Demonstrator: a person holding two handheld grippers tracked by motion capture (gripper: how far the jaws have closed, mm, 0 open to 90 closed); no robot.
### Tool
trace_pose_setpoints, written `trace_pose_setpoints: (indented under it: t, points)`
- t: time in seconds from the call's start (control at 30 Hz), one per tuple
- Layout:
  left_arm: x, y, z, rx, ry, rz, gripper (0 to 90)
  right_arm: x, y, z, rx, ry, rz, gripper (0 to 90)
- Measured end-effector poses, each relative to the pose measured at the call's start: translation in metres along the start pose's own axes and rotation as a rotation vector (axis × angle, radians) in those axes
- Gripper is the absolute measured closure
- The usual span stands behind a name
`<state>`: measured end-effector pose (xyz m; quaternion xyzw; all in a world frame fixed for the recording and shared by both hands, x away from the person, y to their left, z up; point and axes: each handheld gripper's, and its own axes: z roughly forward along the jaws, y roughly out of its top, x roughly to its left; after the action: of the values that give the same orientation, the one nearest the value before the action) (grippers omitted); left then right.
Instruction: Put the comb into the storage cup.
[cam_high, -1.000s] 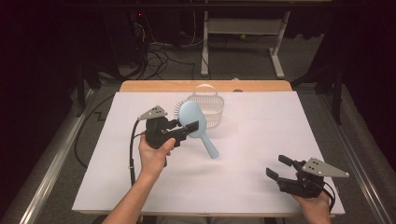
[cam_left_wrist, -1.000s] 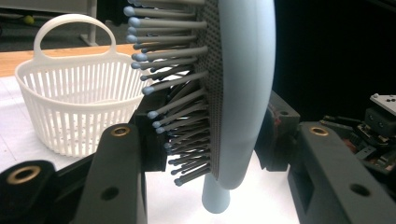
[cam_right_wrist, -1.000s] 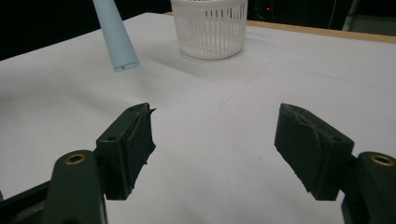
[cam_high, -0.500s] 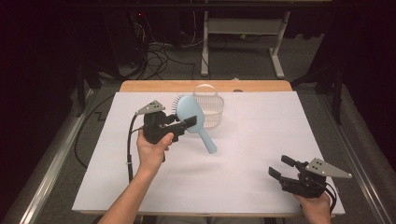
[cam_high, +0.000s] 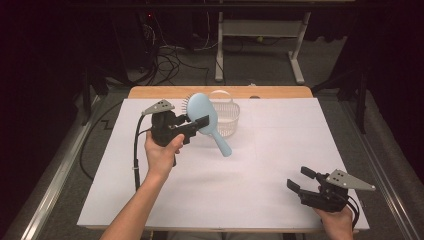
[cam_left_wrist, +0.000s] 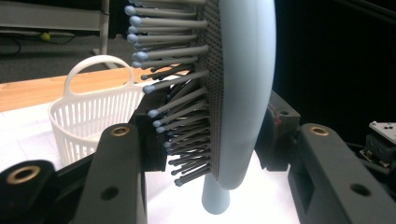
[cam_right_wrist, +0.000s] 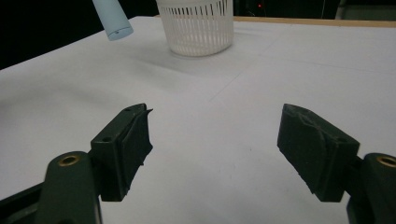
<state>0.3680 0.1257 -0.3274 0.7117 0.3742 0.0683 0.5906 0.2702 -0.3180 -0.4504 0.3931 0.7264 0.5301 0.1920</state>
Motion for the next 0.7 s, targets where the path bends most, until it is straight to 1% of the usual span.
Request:
trace_pose_setpoints:
  t: [0.13,0.17,0.4,0.7]
  points:
    - [0.001,0.003,0.003,0.004,0.007,0.001,53.6,0.001,0.0,0.0,-0.003,-0.002,-0.003,26.2]
    - [0.002,0.004,0.005,0.011,0.017,0.004,53.6,0.001,0.0,0.0,-0.001,-0.003,-0.005,26.3]
    - [0.004,0.011,0.009,0.011,0.018,0.006,53.6,0.0,0.0,0.001,-0.002,0.003,-0.005,26.1]
    - [0.012,0.022,0.014,0.0,0.035,-0.01,53.6,0.001,0.0,0.0,0.001,0.002,-0.003,26.0]
